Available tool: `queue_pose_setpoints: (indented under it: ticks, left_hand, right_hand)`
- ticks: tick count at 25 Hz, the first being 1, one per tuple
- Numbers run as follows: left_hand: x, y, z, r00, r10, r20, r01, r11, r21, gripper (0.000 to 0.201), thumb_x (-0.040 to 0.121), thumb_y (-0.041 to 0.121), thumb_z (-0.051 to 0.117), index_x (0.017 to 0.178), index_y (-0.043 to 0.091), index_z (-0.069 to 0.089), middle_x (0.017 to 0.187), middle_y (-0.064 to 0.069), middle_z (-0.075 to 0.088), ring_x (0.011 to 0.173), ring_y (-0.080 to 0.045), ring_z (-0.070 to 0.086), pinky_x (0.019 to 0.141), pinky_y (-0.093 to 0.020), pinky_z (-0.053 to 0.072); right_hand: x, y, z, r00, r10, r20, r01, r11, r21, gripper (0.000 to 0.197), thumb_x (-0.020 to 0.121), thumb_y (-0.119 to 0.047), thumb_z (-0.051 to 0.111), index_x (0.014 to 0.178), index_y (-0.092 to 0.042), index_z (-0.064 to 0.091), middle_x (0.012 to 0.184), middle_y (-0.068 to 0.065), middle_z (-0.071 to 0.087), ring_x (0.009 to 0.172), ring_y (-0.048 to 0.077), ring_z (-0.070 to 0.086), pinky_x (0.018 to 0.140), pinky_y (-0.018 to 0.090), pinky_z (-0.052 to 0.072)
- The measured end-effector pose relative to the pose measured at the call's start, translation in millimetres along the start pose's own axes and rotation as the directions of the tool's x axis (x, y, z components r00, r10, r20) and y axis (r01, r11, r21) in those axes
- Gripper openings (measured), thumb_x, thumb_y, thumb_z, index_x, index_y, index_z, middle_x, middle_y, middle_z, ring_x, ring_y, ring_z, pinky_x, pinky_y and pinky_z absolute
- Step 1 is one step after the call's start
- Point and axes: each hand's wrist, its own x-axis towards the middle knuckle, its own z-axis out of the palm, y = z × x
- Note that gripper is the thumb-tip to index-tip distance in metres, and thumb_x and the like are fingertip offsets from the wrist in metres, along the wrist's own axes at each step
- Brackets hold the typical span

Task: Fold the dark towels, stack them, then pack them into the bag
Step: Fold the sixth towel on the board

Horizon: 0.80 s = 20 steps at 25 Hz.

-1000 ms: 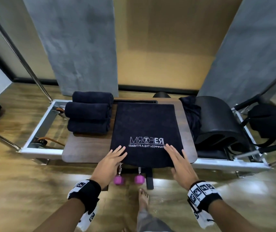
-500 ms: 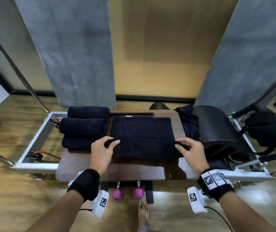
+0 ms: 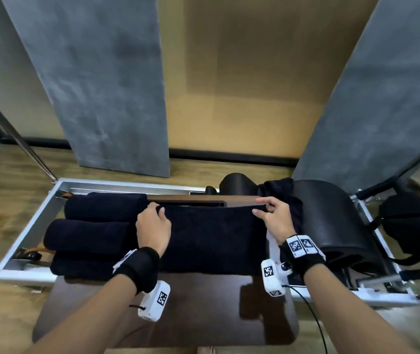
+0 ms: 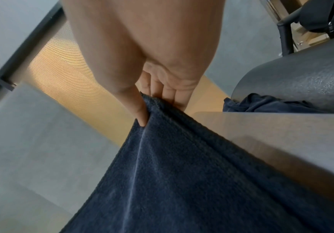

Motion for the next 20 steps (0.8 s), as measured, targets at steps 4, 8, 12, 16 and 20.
queue_pose_setpoints:
  ticks: [4,8,12,16,20]
  left_hand:
    - [17,1,20,0.993,-0.068,0.101,0.052,0.988,0.145,0.026,0.105,0.013,0.055,0.129,0.004,0.059,0.130,-0.018,0.060,0.117,-0.041,0.061,0.095,-0.047,0.050]
    - [5,0,34,0.972,0.207,0.106,-0.230,0.929,0.289,0.037,0.101,0.019,0.063,0.136,0.009,0.059,0.141,-0.011,0.051,0.132,-0.032,0.050,0.110,-0.048,0.044]
    - [-26,-4,49,0.827,0.476,0.299,-0.533,0.834,0.145,0.014,0.103,0.029,0.062,0.094,0.019,0.066,0.093,0.005,0.059,0.094,-0.019,0.057,0.085,-0.041,0.047]
    - [-52,-17,50,0.653,0.497,0.571,-0.635,0.771,0.055,0.029,0.107,0.048,0.051,0.088,0.026,0.059,0.079,0.012,0.054,0.080,-0.007,0.049,0.079,-0.030,0.041]
    - [-57,-29,39,0.647,0.490,0.584,-0.716,0.655,0.244,0.022,0.109,0.041,0.041,0.106,0.027,0.058,0.106,0.014,0.056,0.103,-0.009,0.050,0.096,-0.032,0.039]
  right_hand:
    - [24,13,14,0.998,0.056,-0.023,-0.060,0.982,-0.177,0.024,0.083,-0.002,0.083,0.102,-0.015,0.075,0.105,0.005,0.072,0.105,0.020,0.070,0.101,0.038,0.054]
    - [22,16,19,0.957,-0.270,-0.109,0.223,0.920,-0.321,0.026,0.082,0.011,0.070,0.090,-0.013,0.076,0.091,-0.003,0.067,0.082,0.008,0.063,0.084,0.026,0.056]
    - [2,12,34,0.916,-0.301,0.264,0.383,0.851,-0.360,0.025,0.084,0.010,0.069,0.083,-0.013,0.079,0.088,-0.003,0.072,0.084,0.014,0.067,0.081,0.026,0.054]
    - [-16,16,31,0.913,-0.199,0.356,0.368,0.776,-0.511,0.020,0.090,0.003,0.065,0.090,-0.010,0.080,0.096,0.001,0.073,0.093,0.017,0.066,0.092,0.031,0.053]
    - [-60,26,21,0.933,-0.108,0.342,0.314,0.710,-0.631,0.022,0.088,-0.003,0.062,0.088,-0.013,0.081,0.095,0.002,0.076,0.096,0.020,0.069,0.096,0.034,0.052]
